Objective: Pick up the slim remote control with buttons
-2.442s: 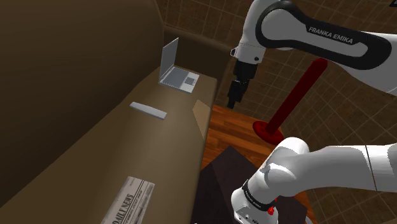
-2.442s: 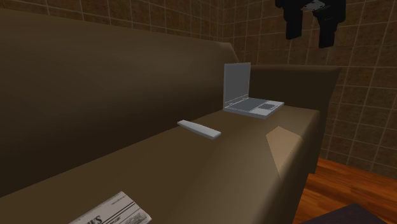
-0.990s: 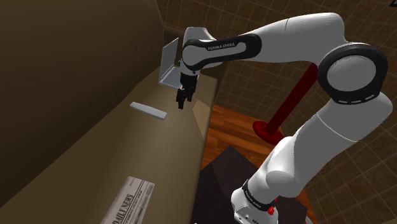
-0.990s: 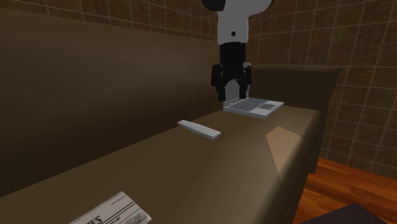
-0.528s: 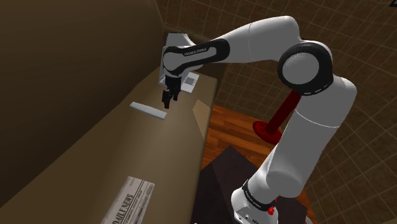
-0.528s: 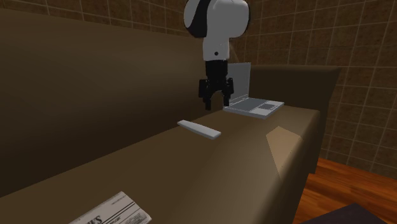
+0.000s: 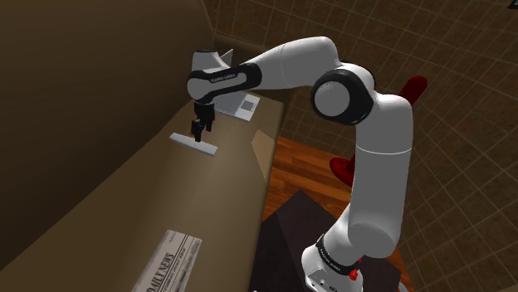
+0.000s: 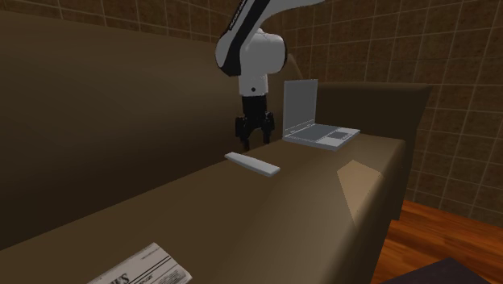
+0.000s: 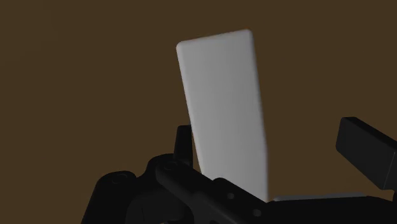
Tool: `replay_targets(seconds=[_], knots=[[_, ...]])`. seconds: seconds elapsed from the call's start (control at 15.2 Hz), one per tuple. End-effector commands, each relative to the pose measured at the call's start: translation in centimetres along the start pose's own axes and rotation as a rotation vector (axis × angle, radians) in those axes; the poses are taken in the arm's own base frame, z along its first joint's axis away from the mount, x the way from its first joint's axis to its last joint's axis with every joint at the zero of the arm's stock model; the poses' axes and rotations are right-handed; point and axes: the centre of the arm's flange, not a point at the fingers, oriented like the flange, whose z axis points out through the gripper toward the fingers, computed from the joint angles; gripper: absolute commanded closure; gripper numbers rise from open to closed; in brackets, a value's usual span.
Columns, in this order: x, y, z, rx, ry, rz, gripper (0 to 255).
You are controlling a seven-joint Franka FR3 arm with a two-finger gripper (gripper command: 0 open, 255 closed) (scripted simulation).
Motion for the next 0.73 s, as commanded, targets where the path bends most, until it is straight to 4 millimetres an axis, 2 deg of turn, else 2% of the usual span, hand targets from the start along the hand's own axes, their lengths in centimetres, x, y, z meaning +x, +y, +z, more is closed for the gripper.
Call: replay_targets(seconds=[0.0, 0.2, 0.66], knots=[[2.4, 0.2, 1.0, -0.009, 0.004, -0.017, 0], [5.3, 0.5, 2.4, -0.021, 0.009, -0.039, 0], [5.7, 0.5, 6.1, -0.021, 0.009, -0.039, 0]])
